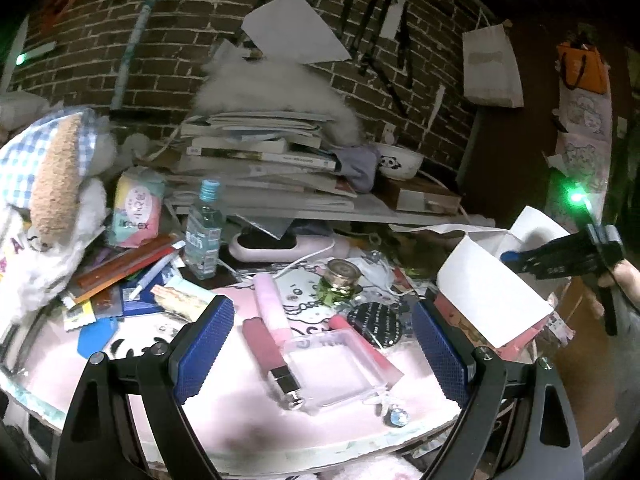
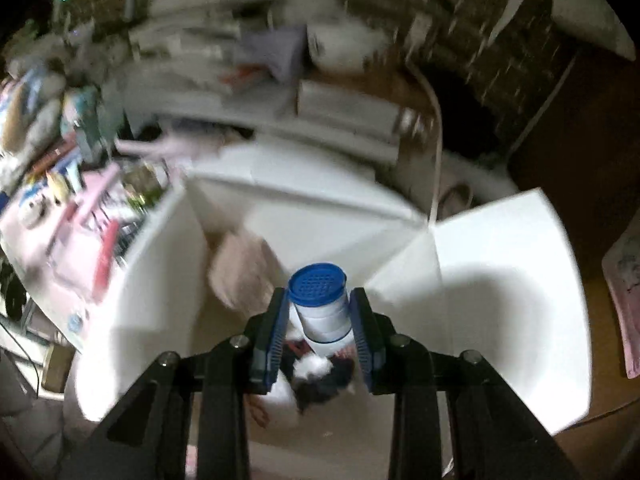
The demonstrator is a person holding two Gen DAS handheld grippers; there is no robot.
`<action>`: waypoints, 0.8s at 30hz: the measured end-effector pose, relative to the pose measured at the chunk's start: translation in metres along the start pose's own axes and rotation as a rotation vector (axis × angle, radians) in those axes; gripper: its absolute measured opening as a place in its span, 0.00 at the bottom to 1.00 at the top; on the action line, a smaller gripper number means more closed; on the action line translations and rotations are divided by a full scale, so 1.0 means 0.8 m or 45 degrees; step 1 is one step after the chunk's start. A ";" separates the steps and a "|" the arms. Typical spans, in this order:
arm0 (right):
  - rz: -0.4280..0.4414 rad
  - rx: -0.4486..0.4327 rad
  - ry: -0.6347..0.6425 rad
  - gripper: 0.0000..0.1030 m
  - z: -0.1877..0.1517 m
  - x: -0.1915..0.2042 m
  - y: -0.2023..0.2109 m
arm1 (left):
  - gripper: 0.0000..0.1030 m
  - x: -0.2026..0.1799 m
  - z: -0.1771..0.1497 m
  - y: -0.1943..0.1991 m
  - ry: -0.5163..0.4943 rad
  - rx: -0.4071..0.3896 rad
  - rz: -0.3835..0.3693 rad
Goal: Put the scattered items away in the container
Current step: 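Carry the blue-capped jar into the white box and open the right tool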
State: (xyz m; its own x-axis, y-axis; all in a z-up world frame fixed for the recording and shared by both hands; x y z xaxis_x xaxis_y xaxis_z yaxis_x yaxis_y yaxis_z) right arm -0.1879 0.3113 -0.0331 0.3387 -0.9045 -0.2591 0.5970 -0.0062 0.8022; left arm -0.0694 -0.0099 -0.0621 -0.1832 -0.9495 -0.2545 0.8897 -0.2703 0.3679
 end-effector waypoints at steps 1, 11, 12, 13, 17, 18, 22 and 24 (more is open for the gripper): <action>0.012 0.038 -0.003 0.27 -0.004 -0.003 -0.008 | 0.86 0.000 0.000 -0.001 -0.002 0.003 0.002; -0.014 0.103 0.027 0.30 -0.015 -0.007 -0.020 | 0.86 0.000 -0.008 -0.009 -0.021 0.042 0.030; -0.021 0.086 0.020 0.34 -0.013 -0.007 -0.018 | 0.86 0.000 -0.009 -0.010 -0.023 0.045 0.032; -0.028 0.058 0.012 0.51 -0.009 -0.006 -0.013 | 0.86 0.001 -0.010 -0.011 -0.024 0.049 0.035; -0.085 -0.213 -0.043 0.80 0.014 -0.002 0.032 | 0.86 0.009 -0.020 -0.015 -0.045 0.070 0.064; -0.072 -0.293 -0.042 0.80 0.019 0.004 0.048 | 0.86 0.011 -0.024 -0.016 -0.057 0.073 0.069; 0.084 -0.511 -0.058 0.81 0.024 0.048 0.098 | 0.86 0.023 -0.039 -0.020 -0.076 0.089 0.127; 0.195 -0.570 -0.042 0.81 0.020 0.081 0.112 | 0.86 0.031 -0.043 -0.018 -0.078 0.077 0.157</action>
State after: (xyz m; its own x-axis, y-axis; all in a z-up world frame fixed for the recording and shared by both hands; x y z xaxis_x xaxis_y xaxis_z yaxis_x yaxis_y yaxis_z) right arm -0.1239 0.2452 0.0303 0.4287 -0.8936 -0.1328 0.7991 0.3065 0.5172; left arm -0.0729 -0.0241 -0.1043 -0.1008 -0.9836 -0.1495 0.8806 -0.1581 0.4468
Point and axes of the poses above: each gripper's, at about its wrist camera, not at the fingertips, and y roughly against the way its jaws point, x to its left, z to its top, the point moved 8 cm from there along -y, roughly the way its jaws point, and after that the axes turned 1 degree about -y, right-handed, at the moved point
